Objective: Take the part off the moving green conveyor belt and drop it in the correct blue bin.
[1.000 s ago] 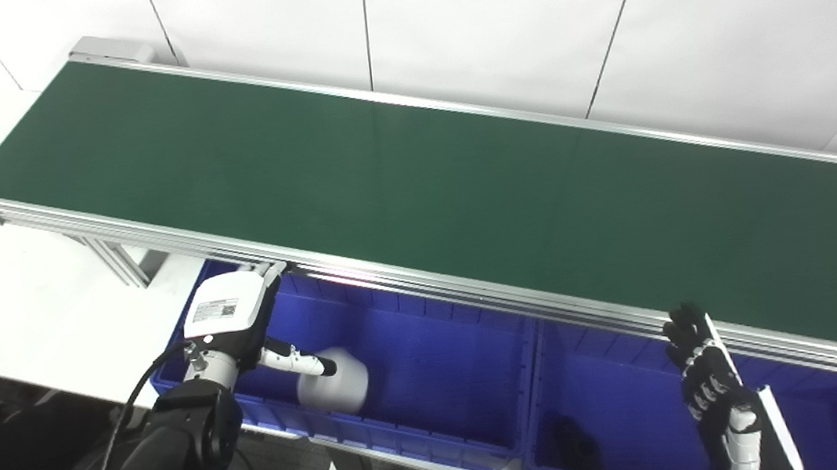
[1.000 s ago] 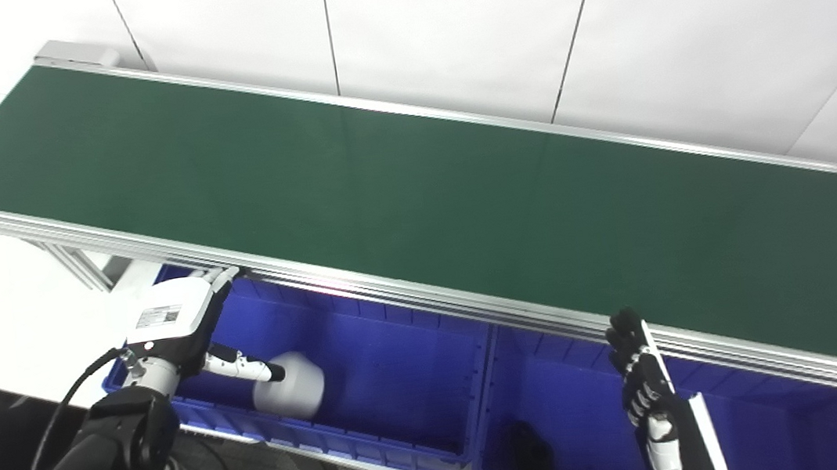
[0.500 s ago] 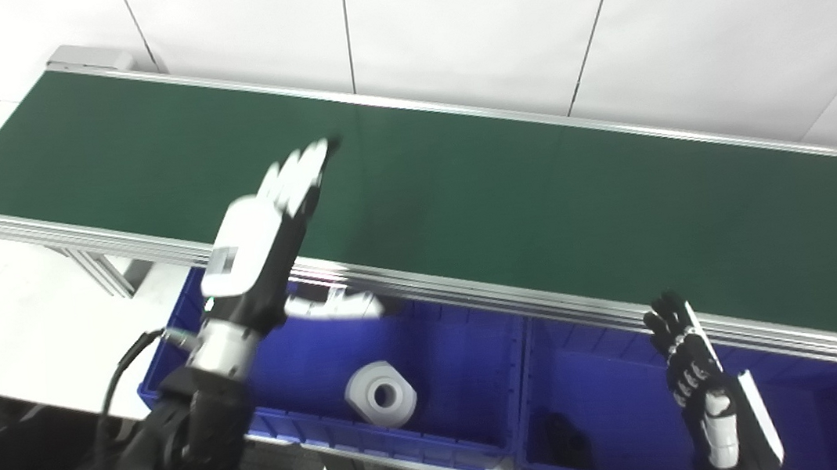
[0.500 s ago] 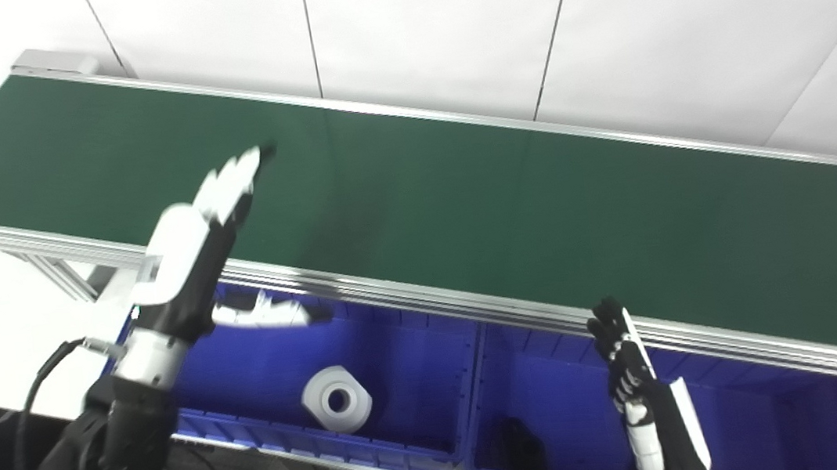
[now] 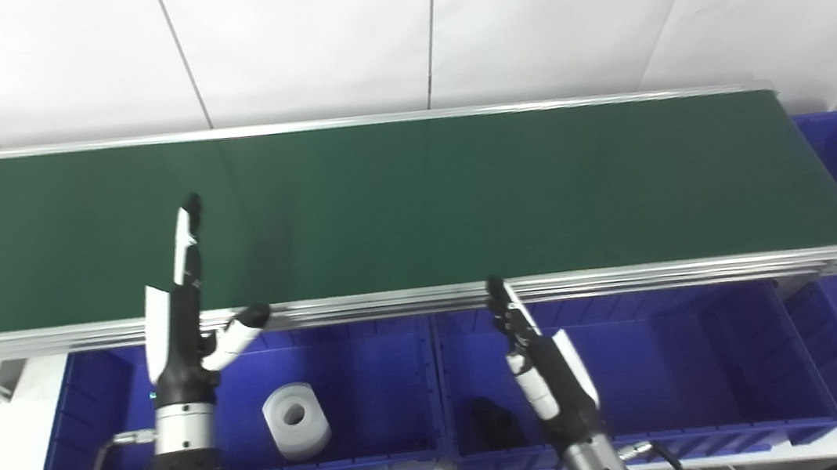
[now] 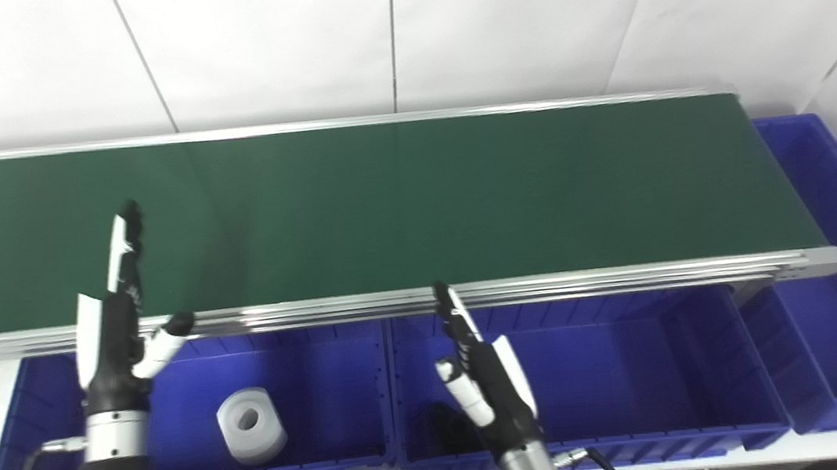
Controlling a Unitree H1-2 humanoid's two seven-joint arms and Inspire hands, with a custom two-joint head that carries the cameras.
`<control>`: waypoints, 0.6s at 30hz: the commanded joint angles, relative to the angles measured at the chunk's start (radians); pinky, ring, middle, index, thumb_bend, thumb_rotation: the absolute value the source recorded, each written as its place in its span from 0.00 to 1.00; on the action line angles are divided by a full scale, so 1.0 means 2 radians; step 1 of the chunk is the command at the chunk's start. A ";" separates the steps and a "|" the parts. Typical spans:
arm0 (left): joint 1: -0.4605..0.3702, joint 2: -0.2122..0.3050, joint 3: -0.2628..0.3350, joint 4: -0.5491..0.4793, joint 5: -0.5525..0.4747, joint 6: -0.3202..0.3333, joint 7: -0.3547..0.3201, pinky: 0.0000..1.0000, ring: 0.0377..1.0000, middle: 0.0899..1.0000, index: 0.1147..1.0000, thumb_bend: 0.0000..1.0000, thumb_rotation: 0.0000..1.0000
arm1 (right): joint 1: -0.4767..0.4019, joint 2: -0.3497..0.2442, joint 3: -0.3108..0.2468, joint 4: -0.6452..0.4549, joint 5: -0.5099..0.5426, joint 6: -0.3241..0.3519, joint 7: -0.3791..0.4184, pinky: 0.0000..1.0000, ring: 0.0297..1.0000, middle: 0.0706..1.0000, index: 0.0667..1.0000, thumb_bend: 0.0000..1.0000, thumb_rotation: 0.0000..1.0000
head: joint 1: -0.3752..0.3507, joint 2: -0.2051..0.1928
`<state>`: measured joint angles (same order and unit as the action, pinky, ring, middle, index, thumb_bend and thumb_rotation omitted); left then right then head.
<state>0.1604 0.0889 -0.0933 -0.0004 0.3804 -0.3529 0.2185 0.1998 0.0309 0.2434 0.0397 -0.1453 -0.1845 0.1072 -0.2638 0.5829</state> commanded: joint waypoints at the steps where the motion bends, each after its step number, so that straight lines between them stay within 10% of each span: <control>1: -0.018 0.022 -0.029 0.016 0.055 -0.050 0.015 1.00 1.00 1.00 1.00 0.94 0.91 | -0.001 0.005 0.001 -0.007 -0.003 -0.031 -0.009 1.00 1.00 1.00 1.00 0.88 1.00 | 0.006 -0.003; 6: -0.018 0.048 -0.086 0.038 0.083 -0.058 0.065 1.00 1.00 1.00 1.00 0.90 0.86 | 0.005 0.003 0.007 -0.008 -0.013 -0.037 -0.015 1.00 1.00 1.00 1.00 0.88 1.00 | 0.029 -0.015; 18: 0.010 0.049 -0.103 0.020 0.080 -0.058 0.073 1.00 1.00 1.00 1.00 0.89 0.84 | 0.019 -0.008 0.004 0.003 0.001 -0.080 -0.019 1.00 1.00 1.00 1.00 0.90 1.00 | 0.060 -0.054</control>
<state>0.1890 0.1830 -0.2974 0.0771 0.5437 -0.4344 0.3444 0.2394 0.0111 0.2522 0.0639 -0.1599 -0.2827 0.0709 -0.1473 0.4771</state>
